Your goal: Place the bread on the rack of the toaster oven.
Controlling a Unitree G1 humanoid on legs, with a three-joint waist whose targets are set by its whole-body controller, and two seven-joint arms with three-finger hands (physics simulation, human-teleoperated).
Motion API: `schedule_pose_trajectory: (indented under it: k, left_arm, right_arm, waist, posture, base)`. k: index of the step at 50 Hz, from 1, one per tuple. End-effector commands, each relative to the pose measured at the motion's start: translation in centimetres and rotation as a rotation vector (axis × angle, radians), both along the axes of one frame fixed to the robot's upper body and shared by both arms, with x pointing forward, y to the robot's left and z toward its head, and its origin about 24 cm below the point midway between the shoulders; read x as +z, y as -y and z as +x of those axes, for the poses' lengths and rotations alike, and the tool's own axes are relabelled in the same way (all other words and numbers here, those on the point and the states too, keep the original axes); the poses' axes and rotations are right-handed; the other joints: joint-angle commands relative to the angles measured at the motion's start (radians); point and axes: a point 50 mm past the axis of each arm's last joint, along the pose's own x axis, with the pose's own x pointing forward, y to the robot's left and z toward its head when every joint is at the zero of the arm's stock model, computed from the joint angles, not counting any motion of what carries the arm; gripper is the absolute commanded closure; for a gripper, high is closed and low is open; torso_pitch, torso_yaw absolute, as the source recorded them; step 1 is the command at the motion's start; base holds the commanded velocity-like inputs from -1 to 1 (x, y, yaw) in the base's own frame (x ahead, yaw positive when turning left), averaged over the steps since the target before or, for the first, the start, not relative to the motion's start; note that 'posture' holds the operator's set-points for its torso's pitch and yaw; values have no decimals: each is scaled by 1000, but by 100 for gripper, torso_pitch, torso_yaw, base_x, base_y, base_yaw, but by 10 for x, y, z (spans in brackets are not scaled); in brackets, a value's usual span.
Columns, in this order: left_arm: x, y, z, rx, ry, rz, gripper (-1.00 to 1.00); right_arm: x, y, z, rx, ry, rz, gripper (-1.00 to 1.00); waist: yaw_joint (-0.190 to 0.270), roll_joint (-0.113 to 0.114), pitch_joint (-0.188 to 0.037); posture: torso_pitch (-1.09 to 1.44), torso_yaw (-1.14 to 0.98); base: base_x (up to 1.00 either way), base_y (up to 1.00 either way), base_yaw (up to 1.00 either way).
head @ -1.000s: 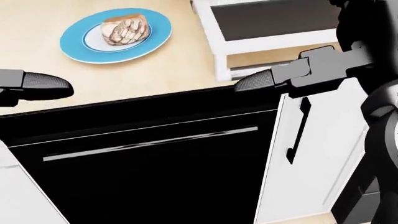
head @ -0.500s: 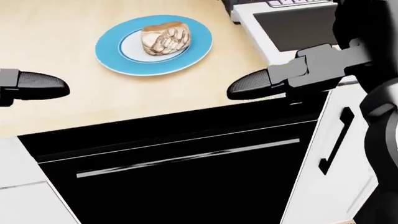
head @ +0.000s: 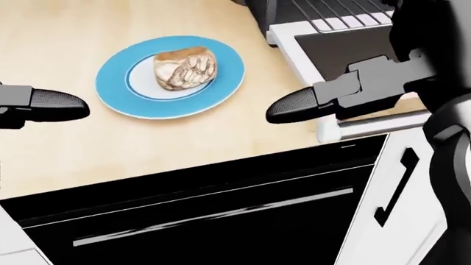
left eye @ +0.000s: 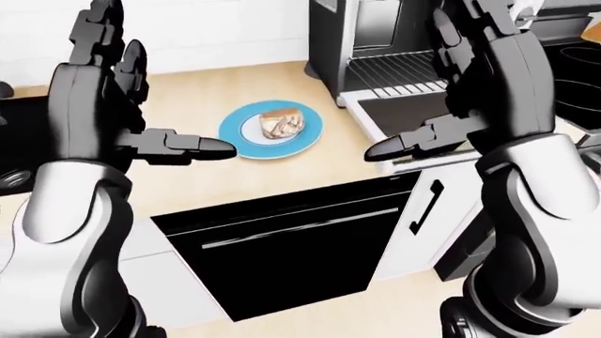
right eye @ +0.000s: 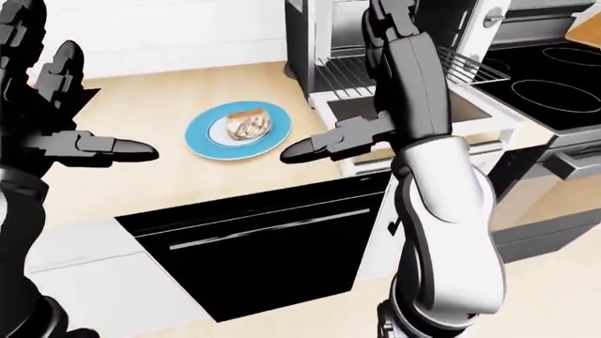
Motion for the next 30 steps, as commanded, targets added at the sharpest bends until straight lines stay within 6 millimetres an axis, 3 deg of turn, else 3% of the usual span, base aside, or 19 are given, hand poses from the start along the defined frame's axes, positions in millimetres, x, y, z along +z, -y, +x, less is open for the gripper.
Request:
schedule_pose_trajectory:
  k: [1,4,6,7,8,11,13,16,19,20,21,23,26,28,30]
  left_arm:
    - [12,-3,-6,29,79,7,-100]
    - [13,-3,-6,29,80,6,-100]
    - [14,-3,-7,31,81,6,-100]
    - [13,-4,-7,31,81,8,-100]
    - [13,-4,-8,30,80,8,-100]
    - [14,-5,-9,32,82,9,-100]
    - [14,-6,-10,32,84,7,-100]
    - [14,-6,-10,34,83,7,-100]
    - [13,-6,-10,32,82,5,-100]
    - [13,-6,-10,33,80,9,-100]
    - [13,-6,-10,32,81,6,-100]
    - [13,-5,-9,31,81,7,-100]
    - [13,-5,-8,32,81,9,-100]
    - [14,-5,-8,32,83,6,-100]
    - [13,-5,-9,33,81,8,-100]
  right_arm:
    - [10,-3,-6,19,70,-6,-100]
    - [10,-3,-7,24,69,-1,-100]
    - [10,-3,-7,20,70,9,-100]
    - [12,-3,-9,24,77,9,-100]
    - [12,-3,-8,19,76,10,-100]
    - [12,-2,-10,17,80,8,-100]
    - [13,-3,-11,16,80,6,-100]
    - [12,-2,-10,8,78,-4,-100]
    - [15,-3,-11,10,94,-10,-100]
    - [15,-3,-11,9,92,-18,-100]
    - [14,-3,-11,13,88,-18,-100]
    - [14,-4,-11,14,91,-20,-100]
    - [14,-4,-11,20,92,-8,-100]
    - [14,-4,-11,19,95,-9,-100]
    - [15,-3,-11,18,98,5,-100]
  waist:
    - [3,2,-10]
    - [-6,34,-6]
    - [-17,72,-12]
    - [-16,89,-32]
    - [-21,68,-27]
    - [-23,83,-10]
    - [-17,80,-5]
    - [-14,50,9]
    - [-11,1,12]
    - [0,33,-23]
    - [-3,32,-27]
    - [-4,23,-14]
    - [-3,35,-16]
    - [-6,65,-9]
    - [-7,122,-13]
  posture:
    - [0,0]
    - [0,0]
    - [0,0]
    - [0,0]
    - [0,0]
    - [0,0]
    - [0,0]
    - [0,0]
    - [0,0]
    - [0,0]
    - [0,0]
    - [0,0]
    - [0,0]
    - [0,0]
    - [0,0]
  base:
    - [31,0,0]
    - [30,0,0]
    - [12,0,0]
    - [0,0,0]
    - [0,0,0]
    - [0,0,0]
    - [0,0,0]
    - [0,0,0]
    - [0,0,0]
    - [9,0,0]
    - [16,0,0]
    - [16,0,0]
    - [16,0,0]
    - [16,0,0]
    - [12,0,0]
